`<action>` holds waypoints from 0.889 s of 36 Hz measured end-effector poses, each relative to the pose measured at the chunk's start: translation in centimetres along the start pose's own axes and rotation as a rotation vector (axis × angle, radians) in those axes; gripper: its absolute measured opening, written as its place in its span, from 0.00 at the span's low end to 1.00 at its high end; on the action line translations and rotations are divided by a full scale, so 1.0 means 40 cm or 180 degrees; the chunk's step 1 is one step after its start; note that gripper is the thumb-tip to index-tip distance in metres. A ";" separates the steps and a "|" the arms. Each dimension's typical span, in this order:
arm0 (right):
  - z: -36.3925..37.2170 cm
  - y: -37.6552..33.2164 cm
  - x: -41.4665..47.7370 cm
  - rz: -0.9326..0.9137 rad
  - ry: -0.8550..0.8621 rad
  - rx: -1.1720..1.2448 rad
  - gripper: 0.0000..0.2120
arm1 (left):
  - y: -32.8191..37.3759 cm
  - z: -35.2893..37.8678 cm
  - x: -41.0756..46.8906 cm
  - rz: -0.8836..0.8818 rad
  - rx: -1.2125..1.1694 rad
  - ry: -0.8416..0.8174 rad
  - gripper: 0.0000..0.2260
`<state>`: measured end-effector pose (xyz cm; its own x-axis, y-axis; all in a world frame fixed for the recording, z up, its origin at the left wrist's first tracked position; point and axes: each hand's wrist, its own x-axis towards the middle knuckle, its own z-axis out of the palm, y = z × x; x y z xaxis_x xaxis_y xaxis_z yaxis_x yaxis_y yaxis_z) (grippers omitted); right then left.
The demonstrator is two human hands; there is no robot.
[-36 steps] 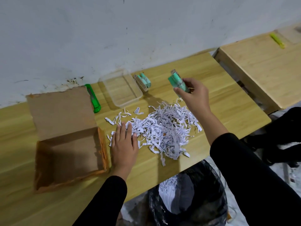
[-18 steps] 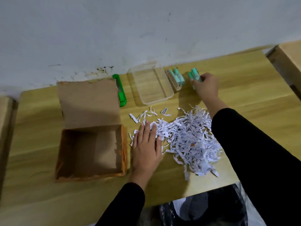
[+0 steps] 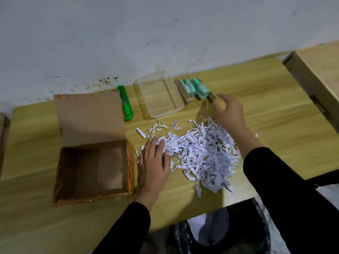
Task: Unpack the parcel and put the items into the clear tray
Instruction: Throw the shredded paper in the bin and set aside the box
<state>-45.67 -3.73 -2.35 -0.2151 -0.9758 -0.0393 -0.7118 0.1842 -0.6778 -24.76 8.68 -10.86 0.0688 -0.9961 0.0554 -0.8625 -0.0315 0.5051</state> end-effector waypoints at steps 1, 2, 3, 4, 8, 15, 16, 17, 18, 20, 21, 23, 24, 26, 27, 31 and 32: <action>-0.012 0.024 -0.019 -0.0042 -0.0012 -0.0042 0.18 | 0.001 -0.002 -0.001 -0.0001 -0.0026 0.0080 0.20; -0.023 0.050 -0.036 -0.0090 -0.0028 -0.0082 0.18 | 0.003 -0.004 -0.002 -0.0019 -0.0001 0.0158 0.19; -0.035 0.074 -0.054 -0.0112 -0.0055 -0.0121 0.18 | 0.006 -0.008 -0.003 -0.0057 0.0061 0.0222 0.20; -0.048 0.098 -0.072 -0.0101 -0.0100 -0.0145 0.19 | 0.011 -0.013 -0.004 -0.0110 0.0126 0.0267 0.20; -0.091 0.171 -0.141 -0.0212 -0.0433 -0.0271 0.25 | 0.035 -0.032 0.012 -0.0188 0.0274 0.0349 0.23; -0.113 0.243 -0.205 -0.0190 -0.1138 -0.0421 0.49 | 0.032 -0.048 0.057 -0.0356 0.0082 -0.0267 0.31; -0.112 0.244 -0.209 -0.0196 -0.1224 -0.0428 0.51 | 0.030 -0.047 0.058 -0.0356 0.0055 -0.0424 0.34; -0.111 0.243 -0.213 -0.0220 -0.1320 -0.0464 0.53 | 0.030 -0.048 0.057 -0.0317 0.0067 -0.0581 0.37; -0.108 0.241 -0.218 -0.0282 -0.1414 -0.0543 0.56 | 0.030 -0.047 0.057 -0.0226 0.0097 -0.0739 0.40; -0.099 0.232 -0.225 -0.0486 -0.1563 -0.0809 0.60 | 0.036 -0.044 0.054 0.0064 0.0135 -0.1049 0.46; -0.094 0.227 -0.227 -0.0565 -0.1622 -0.0931 0.62 | 0.042 -0.044 0.051 0.0195 0.0144 -0.1193 0.49; -0.081 0.218 -0.227 -0.0626 -0.1753 -0.1103 0.65 | 0.057 -0.043 0.049 0.0378 0.0241 -0.1455 0.54; -0.075 0.212 -0.227 -0.0643 -0.1812 -0.1173 0.65 | 0.065 -0.041 0.049 0.0450 0.0318 -0.1571 0.56; -0.062 0.197 -0.228 -0.0695 -0.1869 -0.1306 0.66 | 0.086 -0.039 0.053 0.0619 0.0436 -0.1780 0.58; -0.056 0.189 -0.228 -0.0734 -0.1877 -0.1361 0.66 | 0.096 -0.037 0.057 0.0721 0.0463 -0.1883 0.59; -0.036 0.162 -0.213 -0.0861 -0.1909 -0.1710 0.66 | 0.117 -0.028 0.080 0.1092 0.0588 -0.2115 0.58; -0.033 0.156 -0.205 -0.0880 -0.1900 -0.1848 0.66 | 0.119 -0.025 0.087 0.1133 0.0631 -0.2083 0.56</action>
<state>-49.23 5.58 -5.28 0.2855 -0.8630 -0.4168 -0.9495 -0.1956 -0.2454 -28.11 5.15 -7.39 -0.4871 -0.7929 -0.3663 -0.8550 0.3474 0.3850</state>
